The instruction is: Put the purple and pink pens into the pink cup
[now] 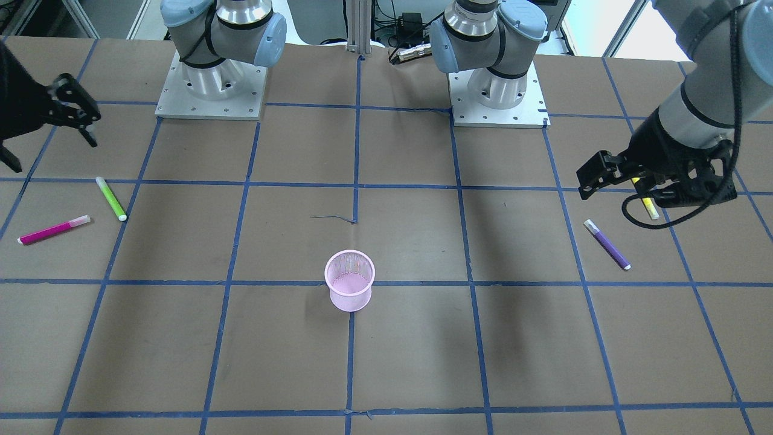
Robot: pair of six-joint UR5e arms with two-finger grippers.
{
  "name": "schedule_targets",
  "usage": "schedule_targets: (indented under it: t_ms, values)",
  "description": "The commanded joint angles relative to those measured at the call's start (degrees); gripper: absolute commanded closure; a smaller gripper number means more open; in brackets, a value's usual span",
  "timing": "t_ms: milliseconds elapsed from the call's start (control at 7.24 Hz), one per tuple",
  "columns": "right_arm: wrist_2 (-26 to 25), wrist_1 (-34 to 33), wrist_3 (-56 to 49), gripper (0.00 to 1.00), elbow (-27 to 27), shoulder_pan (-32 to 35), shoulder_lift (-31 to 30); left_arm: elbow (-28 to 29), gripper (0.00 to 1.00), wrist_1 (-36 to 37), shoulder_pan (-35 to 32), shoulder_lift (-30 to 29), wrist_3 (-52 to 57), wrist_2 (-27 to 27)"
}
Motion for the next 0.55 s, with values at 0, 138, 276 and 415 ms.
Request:
schedule_targets:
  t_ms: [0,138,276,415]
  values:
    - [0.20,-10.26,-18.12,0.01,5.42,-9.52,0.14,-4.08,0.00,6.70,6.83,-2.45,0.64,0.23]
    - [0.11,-13.99,-22.90,0.00,9.80,-12.86,0.06,-5.67,0.00,10.47,7.20,-3.85,2.73,0.49]
    - [0.29,-15.15,-26.00,0.00,13.15,-16.98,0.06,-7.25,0.00,13.55,7.55,-5.52,2.49,0.41]
    - [0.37,-14.99,-30.73,0.00,14.84,-20.42,0.06,-8.48,0.00,15.85,10.17,-7.02,2.57,0.23]
